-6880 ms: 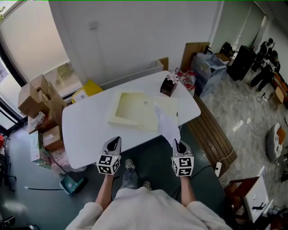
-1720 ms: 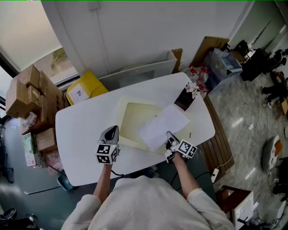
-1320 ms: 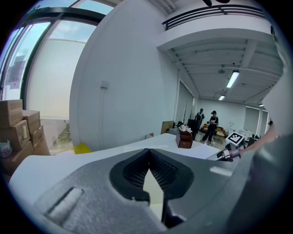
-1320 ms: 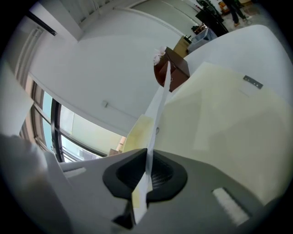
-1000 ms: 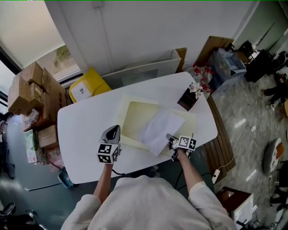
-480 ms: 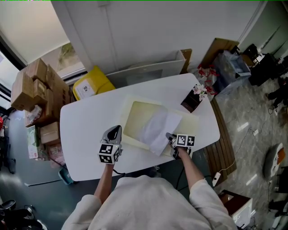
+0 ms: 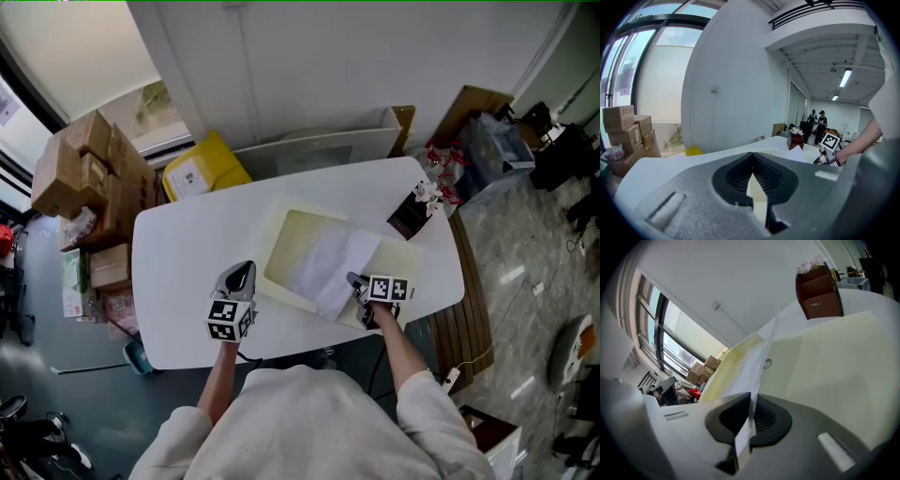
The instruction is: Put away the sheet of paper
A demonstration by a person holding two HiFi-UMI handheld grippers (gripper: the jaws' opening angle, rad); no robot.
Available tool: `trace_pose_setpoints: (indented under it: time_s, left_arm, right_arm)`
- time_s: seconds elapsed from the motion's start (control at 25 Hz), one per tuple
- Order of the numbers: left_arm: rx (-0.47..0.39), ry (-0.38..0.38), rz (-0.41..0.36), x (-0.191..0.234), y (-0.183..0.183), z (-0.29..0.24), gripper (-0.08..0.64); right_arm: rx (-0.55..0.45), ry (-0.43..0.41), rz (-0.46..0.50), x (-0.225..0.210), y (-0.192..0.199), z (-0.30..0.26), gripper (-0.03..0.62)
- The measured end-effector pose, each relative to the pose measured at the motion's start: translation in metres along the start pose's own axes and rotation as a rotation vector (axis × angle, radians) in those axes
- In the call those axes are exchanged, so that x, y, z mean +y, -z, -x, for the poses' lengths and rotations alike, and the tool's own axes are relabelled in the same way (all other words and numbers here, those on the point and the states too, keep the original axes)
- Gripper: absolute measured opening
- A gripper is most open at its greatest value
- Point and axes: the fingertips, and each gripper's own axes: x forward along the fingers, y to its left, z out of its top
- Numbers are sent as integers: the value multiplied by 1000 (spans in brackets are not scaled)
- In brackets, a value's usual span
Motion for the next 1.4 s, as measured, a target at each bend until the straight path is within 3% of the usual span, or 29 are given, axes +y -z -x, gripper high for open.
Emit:
trace_pose_setpoints:
  time_s: [0.64,1.4]
  left_arm:
    - [13,-105,27,28,10,23,2]
    - [19,-151,49,44,13,34,2]
  right_arm:
    - [82,-72,39,23,-10,-45,2]
    - [153,-119,83,63,-18,-98,2]
